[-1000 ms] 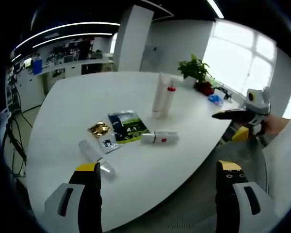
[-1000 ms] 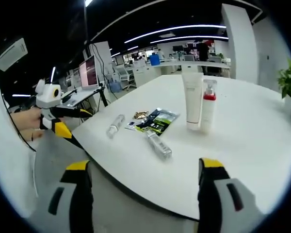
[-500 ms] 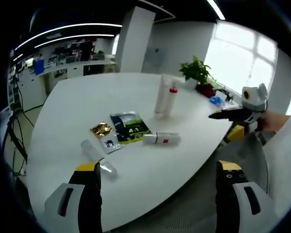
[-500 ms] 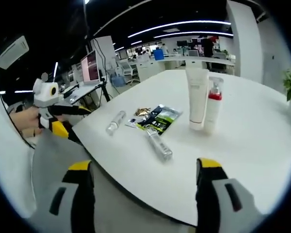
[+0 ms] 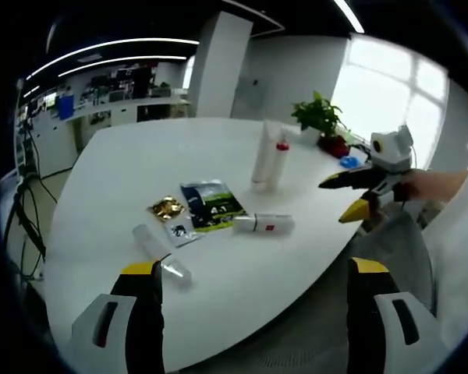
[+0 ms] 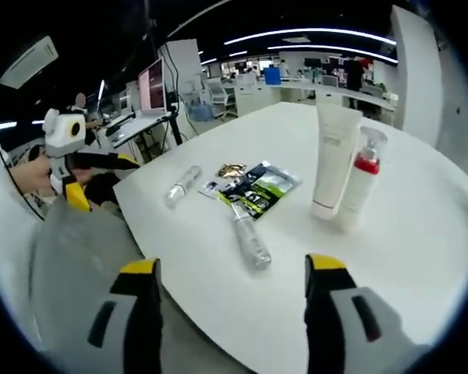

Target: Arrange the skincare products in the storage area until every visible bottle or jar stands upright without overlapping.

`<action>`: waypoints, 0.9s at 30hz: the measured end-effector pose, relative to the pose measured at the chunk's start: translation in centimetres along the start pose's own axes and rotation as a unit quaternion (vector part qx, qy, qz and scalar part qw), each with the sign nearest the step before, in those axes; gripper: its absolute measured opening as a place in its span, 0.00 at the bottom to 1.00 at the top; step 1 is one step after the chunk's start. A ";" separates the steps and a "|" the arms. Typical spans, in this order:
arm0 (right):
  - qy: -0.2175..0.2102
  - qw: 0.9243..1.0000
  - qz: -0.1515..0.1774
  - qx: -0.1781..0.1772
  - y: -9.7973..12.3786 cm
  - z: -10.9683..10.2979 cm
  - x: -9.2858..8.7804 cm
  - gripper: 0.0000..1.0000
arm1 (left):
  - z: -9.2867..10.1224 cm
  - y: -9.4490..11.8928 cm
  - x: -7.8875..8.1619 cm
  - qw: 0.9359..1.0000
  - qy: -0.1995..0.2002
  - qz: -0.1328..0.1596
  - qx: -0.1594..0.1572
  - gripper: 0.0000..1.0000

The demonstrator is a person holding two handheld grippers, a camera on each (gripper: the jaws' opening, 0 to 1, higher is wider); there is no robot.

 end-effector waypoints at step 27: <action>0.086 0.992 -0.083 0.048 -7.7 1.9 0.2 0.48 | -0.4 -0.1 0.0 1.000 -0.001 0.008 0.000 0.91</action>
Point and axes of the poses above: the point that each gripper's makers call its tool centre point, and the gripper's own axes: y roughly backward along the fingers, z roughly to its right, x roughly out of its top, the point moved 5 cm from there along y, roughly backward along the fingers, and after that the axes turned 2 degrees about -x, right-handed, at the moved point
